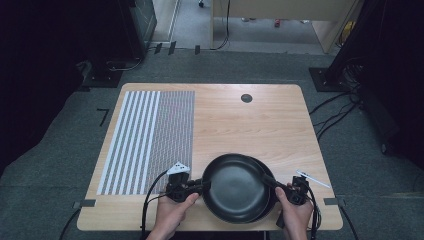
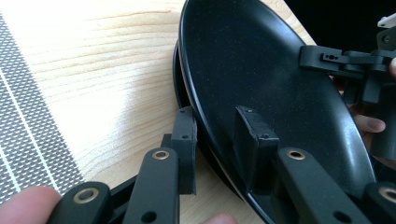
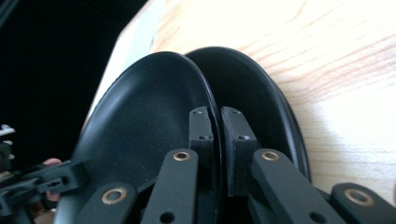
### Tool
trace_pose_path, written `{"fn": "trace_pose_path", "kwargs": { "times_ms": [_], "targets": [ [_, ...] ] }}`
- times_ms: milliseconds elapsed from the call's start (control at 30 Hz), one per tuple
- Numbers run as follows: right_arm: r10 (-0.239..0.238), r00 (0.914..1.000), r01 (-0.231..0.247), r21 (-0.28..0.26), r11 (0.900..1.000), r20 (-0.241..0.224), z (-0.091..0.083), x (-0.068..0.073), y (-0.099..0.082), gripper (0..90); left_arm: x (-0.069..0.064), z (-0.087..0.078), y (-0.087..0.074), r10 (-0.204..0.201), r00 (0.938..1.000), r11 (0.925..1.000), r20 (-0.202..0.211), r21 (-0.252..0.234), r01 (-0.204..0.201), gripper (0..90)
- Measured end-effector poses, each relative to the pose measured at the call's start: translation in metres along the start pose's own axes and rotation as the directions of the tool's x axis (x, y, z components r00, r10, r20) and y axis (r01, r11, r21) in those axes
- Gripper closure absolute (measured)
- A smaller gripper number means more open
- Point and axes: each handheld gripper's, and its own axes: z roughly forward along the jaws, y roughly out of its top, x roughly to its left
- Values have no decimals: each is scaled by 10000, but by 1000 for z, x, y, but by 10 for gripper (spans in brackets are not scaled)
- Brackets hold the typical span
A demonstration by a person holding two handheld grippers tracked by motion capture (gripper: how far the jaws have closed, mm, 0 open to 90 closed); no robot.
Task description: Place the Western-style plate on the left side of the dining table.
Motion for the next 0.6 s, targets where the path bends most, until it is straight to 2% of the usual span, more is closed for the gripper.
{"fn": "trace_pose_path", "kwargs": {
  "times_ms": [100,333,400,600],
  "targets": [
    [-176,9998,176,-80,9998,-61,-2,5,1,849,0,-2,1,-78,10000,10000,-61,-32,78,719],
    [-159,9999,159,-7,9999,36,0,8,1,847,0,-4,1,-204,9997,9998,-150,-46,203,722],
    [-218,9997,218,-10,9998,65,-1,11,3,847,1,-5,2,-361,9993,9993,-29,-111,361,727],
    [-226,9997,226,-33,9997,2,0,16,3,845,1,-11,5,-407,9991,9990,-80,-211,405,738]
  ]
}}
